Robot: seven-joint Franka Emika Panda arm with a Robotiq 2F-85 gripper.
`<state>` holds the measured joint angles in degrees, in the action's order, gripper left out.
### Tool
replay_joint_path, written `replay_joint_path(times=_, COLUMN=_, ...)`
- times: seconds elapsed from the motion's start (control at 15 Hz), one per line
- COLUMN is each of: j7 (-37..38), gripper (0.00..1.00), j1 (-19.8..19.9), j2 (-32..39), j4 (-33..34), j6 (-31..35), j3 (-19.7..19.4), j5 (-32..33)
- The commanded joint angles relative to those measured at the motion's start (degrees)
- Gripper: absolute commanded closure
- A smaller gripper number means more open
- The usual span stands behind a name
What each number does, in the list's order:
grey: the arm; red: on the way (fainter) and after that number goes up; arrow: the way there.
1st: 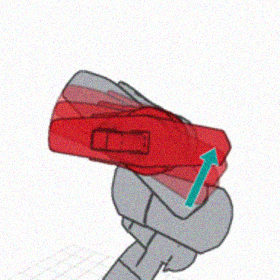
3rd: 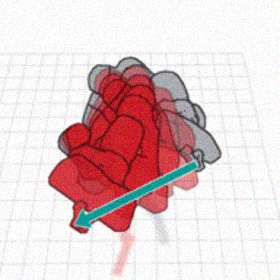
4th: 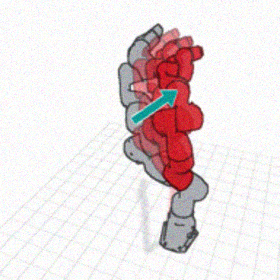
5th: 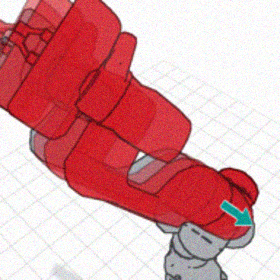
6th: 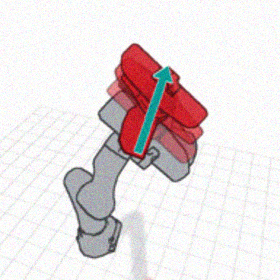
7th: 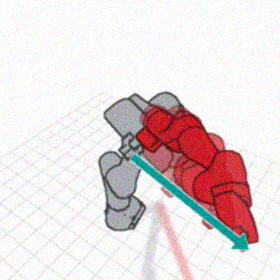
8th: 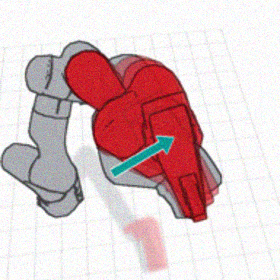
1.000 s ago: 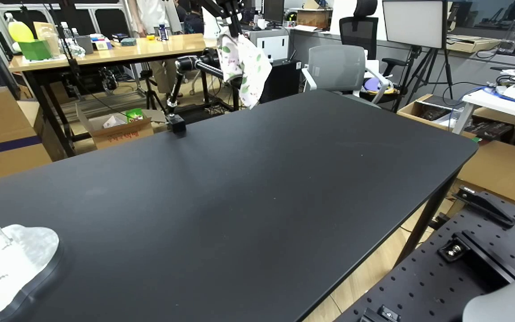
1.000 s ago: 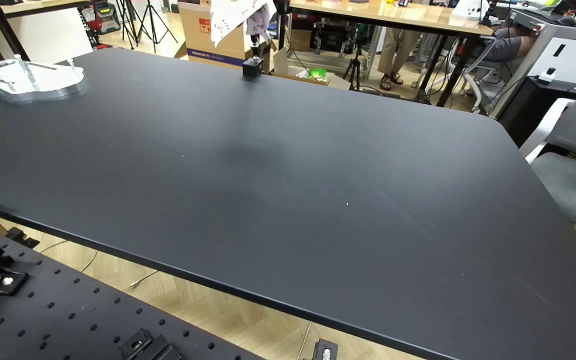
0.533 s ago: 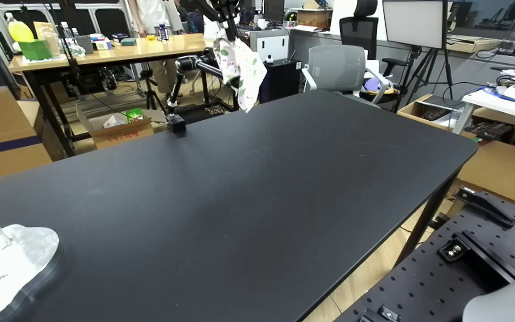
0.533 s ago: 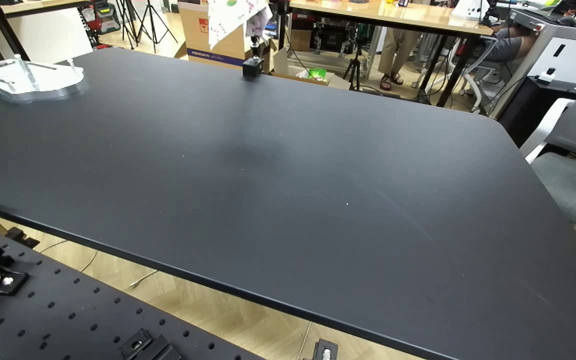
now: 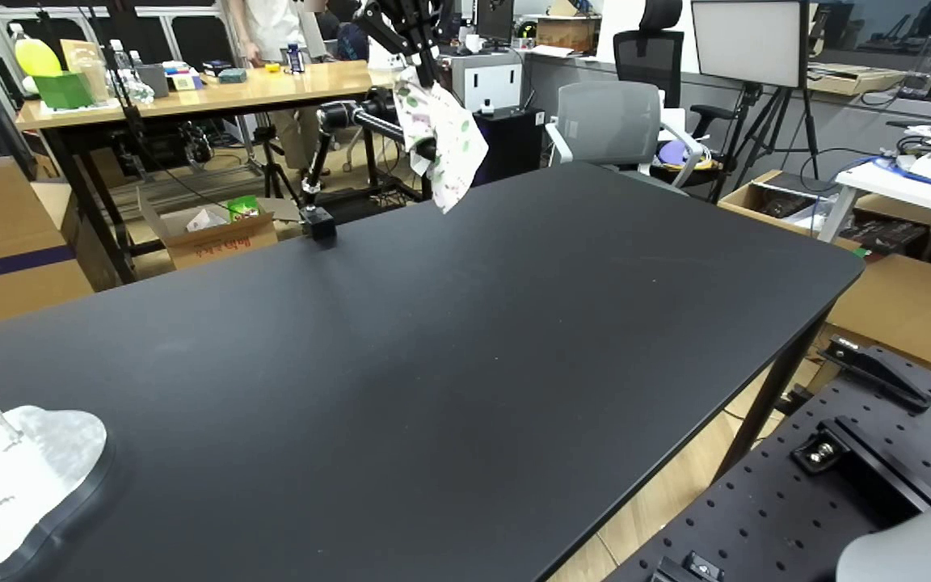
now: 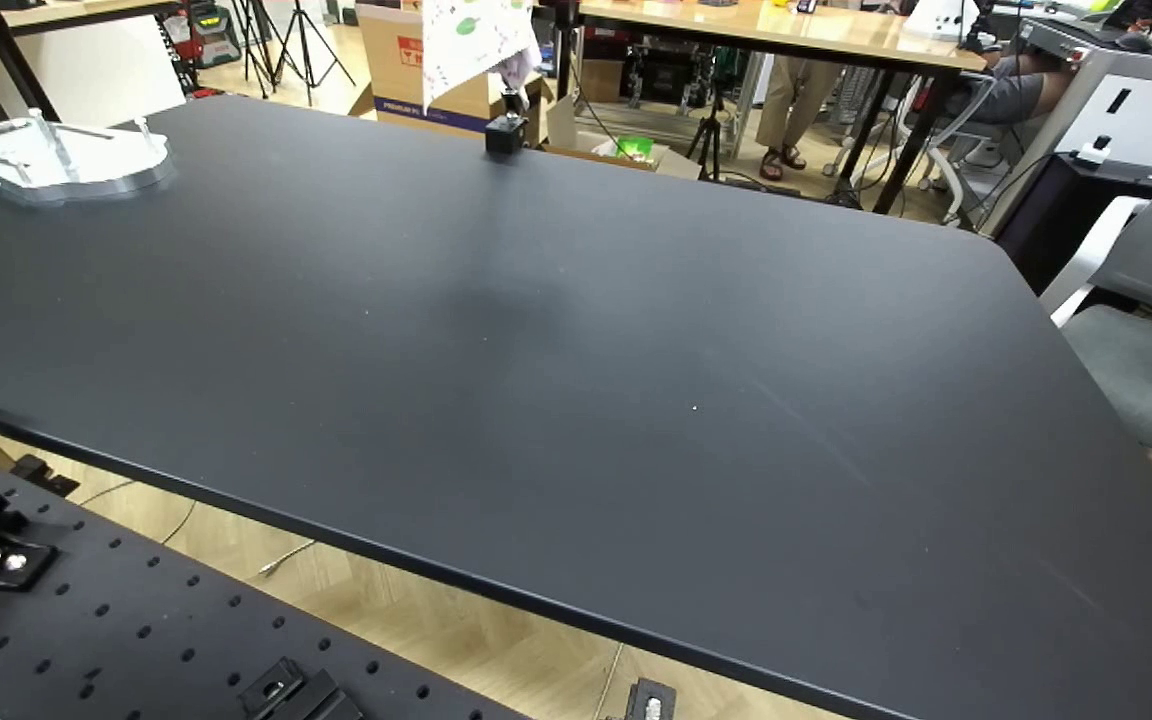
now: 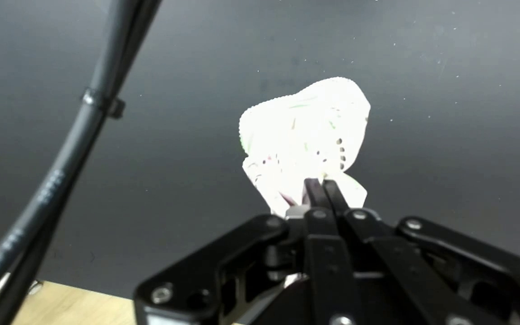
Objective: Hang the cloth on the stand
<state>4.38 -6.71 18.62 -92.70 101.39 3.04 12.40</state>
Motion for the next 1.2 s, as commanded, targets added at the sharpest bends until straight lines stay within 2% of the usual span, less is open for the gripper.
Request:
replay_joint_path(times=0.0, j7=-1.15, gripper=0.99, j1=-0.30, j2=2.65, j4=3.48, j6=-0.85, j3=0.34, j5=-0.36)
replay_joint_path(times=1.0, j7=-1.78, gripper=0.99, j1=-1.82, j2=8.55, j4=8.96, j6=-2.03, j3=0.75, j5=-0.15)
replay_joint_path(times=1.07, j7=-1.40, gripper=0.72, j1=-2.05, j2=8.59, j4=9.28, j6=-2.31, j3=0.70, j5=-0.07)
replay_joint_path(times=1.13, j7=-1.23, gripper=0.72, j1=-2.27, j2=8.60, j4=9.55, j6=-2.51, j3=0.65, j5=0.09)
